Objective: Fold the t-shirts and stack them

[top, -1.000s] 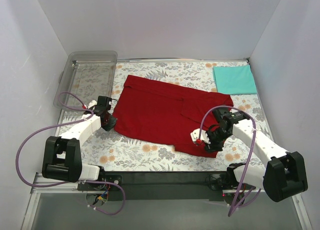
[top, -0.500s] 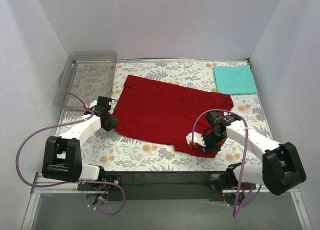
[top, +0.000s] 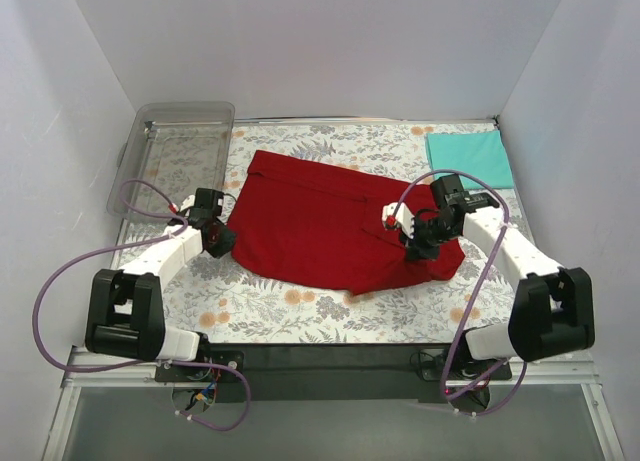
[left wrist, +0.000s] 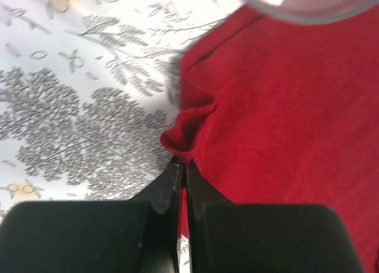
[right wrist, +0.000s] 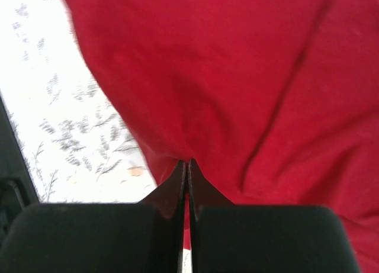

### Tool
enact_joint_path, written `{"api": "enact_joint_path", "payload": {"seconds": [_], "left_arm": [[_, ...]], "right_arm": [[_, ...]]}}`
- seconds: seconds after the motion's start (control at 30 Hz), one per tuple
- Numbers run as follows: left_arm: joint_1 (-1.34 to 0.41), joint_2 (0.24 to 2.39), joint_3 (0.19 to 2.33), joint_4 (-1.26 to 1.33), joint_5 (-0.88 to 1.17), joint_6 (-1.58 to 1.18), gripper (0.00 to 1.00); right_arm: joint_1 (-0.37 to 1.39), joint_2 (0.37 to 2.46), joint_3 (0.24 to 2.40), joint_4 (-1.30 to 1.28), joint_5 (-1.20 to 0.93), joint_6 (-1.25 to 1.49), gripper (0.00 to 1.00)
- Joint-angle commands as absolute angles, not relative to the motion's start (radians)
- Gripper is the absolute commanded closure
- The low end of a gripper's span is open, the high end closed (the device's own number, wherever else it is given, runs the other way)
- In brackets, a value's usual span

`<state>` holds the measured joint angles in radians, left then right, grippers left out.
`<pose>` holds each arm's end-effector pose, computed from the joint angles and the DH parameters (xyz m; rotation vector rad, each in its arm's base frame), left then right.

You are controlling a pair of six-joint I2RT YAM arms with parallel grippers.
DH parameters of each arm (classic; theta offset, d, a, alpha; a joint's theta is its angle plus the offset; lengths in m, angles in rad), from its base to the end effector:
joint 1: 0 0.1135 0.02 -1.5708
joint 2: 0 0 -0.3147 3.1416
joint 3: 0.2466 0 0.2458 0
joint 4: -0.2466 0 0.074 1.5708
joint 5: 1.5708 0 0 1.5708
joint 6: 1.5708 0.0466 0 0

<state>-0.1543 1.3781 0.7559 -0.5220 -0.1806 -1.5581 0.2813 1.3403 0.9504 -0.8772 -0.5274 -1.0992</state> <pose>0.2364 -0.0283 0.2231 -1.7930 2.0381 -0.2830 0.2102 0.0851 0.2757 -1.7495 1.9489 0.4890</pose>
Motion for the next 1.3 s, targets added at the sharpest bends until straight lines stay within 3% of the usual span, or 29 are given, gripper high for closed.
{"api": "enact_joint_path", "payload": {"seconds": [0.0, 0.2, 0.47, 0.63, 0.7, 0.73, 0.77, 0.93, 1.07, 1.27], "left_arm": [[-0.15, 1.408, 0.818, -0.489, -0.157, -1.542, 1.0], [-0.15, 1.485, 0.883, -0.456, -0.12, -1.531, 1.0], [-0.15, 1.584, 0.939, -0.431, -0.086, -1.496, 1.0], [-0.15, 1.626, 0.972, -0.417, -0.06, -1.477, 1.0], [-0.15, 1.647, 0.986, -0.416, -0.051, -1.473, 1.0], [-0.15, 1.654, 1.0, -0.416, -0.052, -1.473, 1.0], [-0.15, 1.66, 1.006, -0.416, -0.051, -1.47, 1.0], [-0.15, 1.675, 1.025, -0.422, -0.051, -1.463, 1.0], [-0.15, 1.667, 1.017, -0.423, -0.054, -1.462, 1.0], [-0.15, 1.652, 1.006, -0.423, -0.058, -1.457, 1.0]], "right_arm": [[0.23, 1.419, 0.976, -0.815, -0.578, -0.974, 0.99], [0.161, 1.422, 0.925, -0.536, -0.402, -0.694, 0.99], [0.158, 1.477, 0.957, -0.397, -0.276, -0.505, 0.99], [0.158, 1.496, 0.976, -0.382, -0.265, -0.503, 0.93], [0.16, 1.486, 0.994, -0.379, -0.258, -0.499, 0.82], [0.158, 1.477, 1.0, -0.38, -0.264, -0.505, 0.79], [0.158, 1.445, 1.005, -0.383, -0.294, -0.517, 0.7], [0.16, 1.306, 0.988, -0.481, -0.488, -0.716, 0.52], [0.173, 1.258, 0.945, -0.736, -0.635, -1.084, 0.55], [0.233, 1.213, 0.76, -0.706, -0.512, -1.148, 0.55]]}}
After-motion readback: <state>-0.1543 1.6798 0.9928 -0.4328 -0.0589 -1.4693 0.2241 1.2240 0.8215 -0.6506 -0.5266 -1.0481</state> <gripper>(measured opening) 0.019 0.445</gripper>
